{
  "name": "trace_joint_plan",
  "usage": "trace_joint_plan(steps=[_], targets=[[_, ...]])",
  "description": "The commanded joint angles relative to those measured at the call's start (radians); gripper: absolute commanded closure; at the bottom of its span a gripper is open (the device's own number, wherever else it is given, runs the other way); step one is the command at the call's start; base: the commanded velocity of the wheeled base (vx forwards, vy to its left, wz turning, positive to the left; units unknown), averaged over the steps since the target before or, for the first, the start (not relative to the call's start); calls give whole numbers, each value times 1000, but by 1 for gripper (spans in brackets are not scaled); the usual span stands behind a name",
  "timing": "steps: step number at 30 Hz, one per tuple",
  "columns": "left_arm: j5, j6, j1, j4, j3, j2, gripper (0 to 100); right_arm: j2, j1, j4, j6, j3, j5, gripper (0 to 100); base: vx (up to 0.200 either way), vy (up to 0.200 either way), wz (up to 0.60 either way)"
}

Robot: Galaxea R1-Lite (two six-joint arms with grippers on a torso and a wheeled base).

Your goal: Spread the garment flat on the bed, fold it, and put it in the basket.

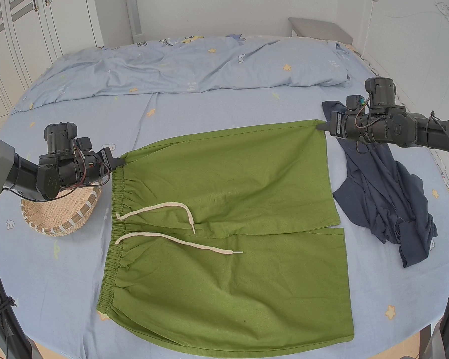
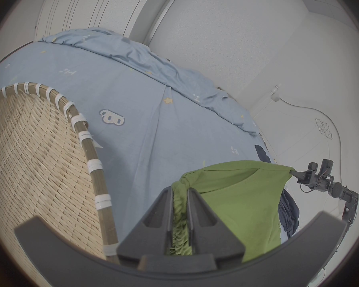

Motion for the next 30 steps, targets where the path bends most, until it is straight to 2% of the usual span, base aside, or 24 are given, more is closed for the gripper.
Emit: trace_joint_plan(steps=[1, 3, 4, 13, 19, 23, 26, 28, 30], targets=[[0, -1, 4, 0, -7, 14, 0, 13, 3, 0, -1, -2, -11, 100, 0, 0, 0], [0, 1, 1, 0, -7, 14, 0, 16, 3, -3, -1, -4, -18, 100, 0, 0, 0], [-2, 2, 1, 0, -5, 14, 0, 17, 3, -3, -1, -4, -18, 0, 0, 0, 0], [15, 5, -11, -92, 19, -4, 0, 27, 3, -4, 4, -10, -19, 0, 0, 0, 0], [17, -4, -65, -142, 96, -114, 0, 7, -2, 2, 13, -5, -36, 0, 0, 0, 0], [17, -33, -74, -132, 150, -190, 0, -98, -3, 20, 16, 84, -33, 0, 0, 0, 0], [6, -133, -74, -122, 288, -309, 0, -268, 3, 23, 62, 303, -36, 0, 0, 0, 0], [3, -145, -71, -118, 328, -331, 0, -308, 6, 19, 85, 363, -36, 0, 0, 0, 0], [-11, -153, -65, -106, 490, -388, 0, -437, 9, 3, 133, 572, -36, 0, 0, 0, 0]])
